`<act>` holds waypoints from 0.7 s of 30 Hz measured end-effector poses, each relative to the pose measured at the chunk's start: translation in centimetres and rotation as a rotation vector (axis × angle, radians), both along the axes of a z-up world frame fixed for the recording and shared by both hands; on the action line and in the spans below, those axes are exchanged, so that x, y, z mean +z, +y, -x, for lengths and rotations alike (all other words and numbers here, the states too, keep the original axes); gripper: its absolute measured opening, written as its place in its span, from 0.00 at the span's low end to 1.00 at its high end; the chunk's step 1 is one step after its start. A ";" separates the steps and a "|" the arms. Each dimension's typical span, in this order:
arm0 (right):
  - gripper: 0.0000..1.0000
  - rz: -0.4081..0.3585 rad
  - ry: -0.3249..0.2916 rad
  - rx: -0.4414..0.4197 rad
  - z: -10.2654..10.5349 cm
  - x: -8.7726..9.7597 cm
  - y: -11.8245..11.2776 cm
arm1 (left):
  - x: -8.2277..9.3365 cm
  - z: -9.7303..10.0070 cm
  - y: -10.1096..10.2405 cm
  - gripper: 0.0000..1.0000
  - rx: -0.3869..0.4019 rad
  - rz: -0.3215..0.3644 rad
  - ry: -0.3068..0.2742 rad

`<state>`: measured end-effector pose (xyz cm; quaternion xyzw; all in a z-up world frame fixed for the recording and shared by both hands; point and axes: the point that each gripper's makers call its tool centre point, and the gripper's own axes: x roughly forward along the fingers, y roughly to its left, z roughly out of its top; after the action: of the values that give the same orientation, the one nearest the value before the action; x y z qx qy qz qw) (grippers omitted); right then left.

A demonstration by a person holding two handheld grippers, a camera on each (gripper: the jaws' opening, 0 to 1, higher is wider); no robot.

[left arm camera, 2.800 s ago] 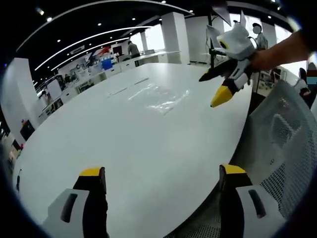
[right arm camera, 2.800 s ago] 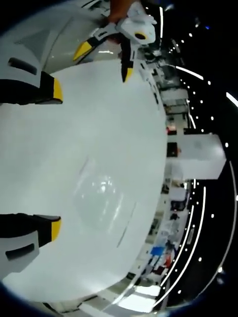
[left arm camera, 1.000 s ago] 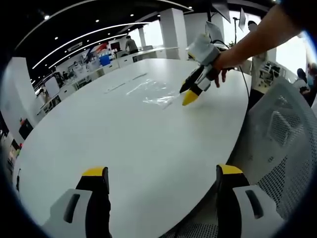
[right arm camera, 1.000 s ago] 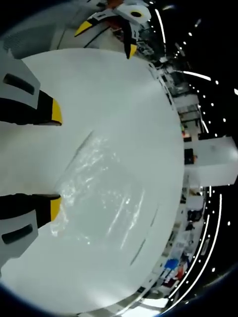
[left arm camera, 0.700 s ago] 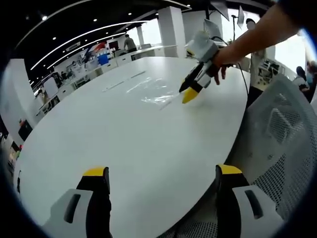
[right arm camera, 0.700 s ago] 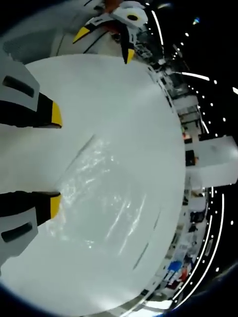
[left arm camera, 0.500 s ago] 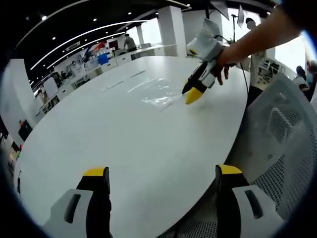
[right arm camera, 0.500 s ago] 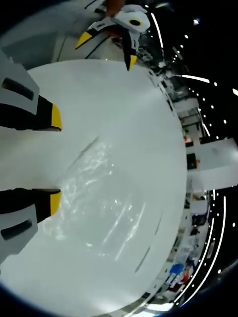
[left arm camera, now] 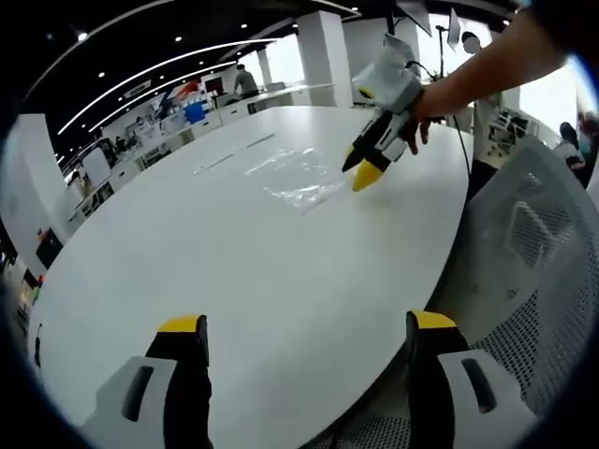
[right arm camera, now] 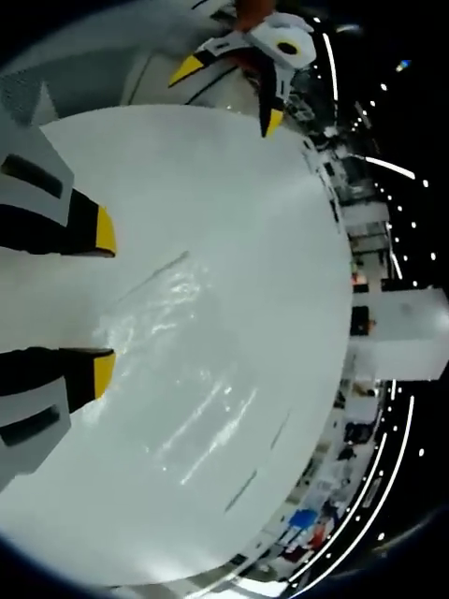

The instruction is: Open the resealable bag by pulling the two sides of the seal apart until the entire bag opening is separated and visibly accessible.

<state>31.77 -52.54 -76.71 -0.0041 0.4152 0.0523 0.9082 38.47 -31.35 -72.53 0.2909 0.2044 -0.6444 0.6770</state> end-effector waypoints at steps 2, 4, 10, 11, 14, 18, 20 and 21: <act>0.33 0.008 0.007 0.002 0.2 -0.1 -0.3 | 0.1 0.1 0.0 0.86 -0.004 0.003 -0.002; 0.31 0.004 0.013 0.002 0.4 -0.2 -0.4 | 0.0 0.2 0.0 0.86 -0.009 0.001 -0.006; 0.28 0.021 0.033 0.016 0.6 -0.6 -0.6 | 0.2 0.1 -0.1 0.85 -0.008 0.011 0.000; 0.27 0.029 0.037 0.021 0.6 -0.6 -0.6 | 0.2 0.1 -0.1 0.85 -0.008 0.013 0.002; 0.20 0.034 0.060 0.037 0.7 -1.0 -0.5 | 0.3 0.1 0.0 0.85 -0.007 0.016 0.000; 0.18 0.066 0.070 0.072 0.7 -1.3 -0.7 | 0.5 0.0 -0.1 0.85 -0.004 0.026 -0.001; 0.15 0.061 0.076 0.071 0.5 -1.2 -0.9 | 0.5 0.0 -0.1 0.85 -0.003 0.026 0.002; 0.14 0.068 0.082 0.083 0.6 -1.2 -1.0 | 0.4 0.0 -0.1 0.85 -0.004 0.026 0.003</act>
<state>31.20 -53.57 -77.92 -0.0499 0.4531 0.0759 0.8868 38.45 -31.44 -72.09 0.2815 0.1963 -0.6489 0.6791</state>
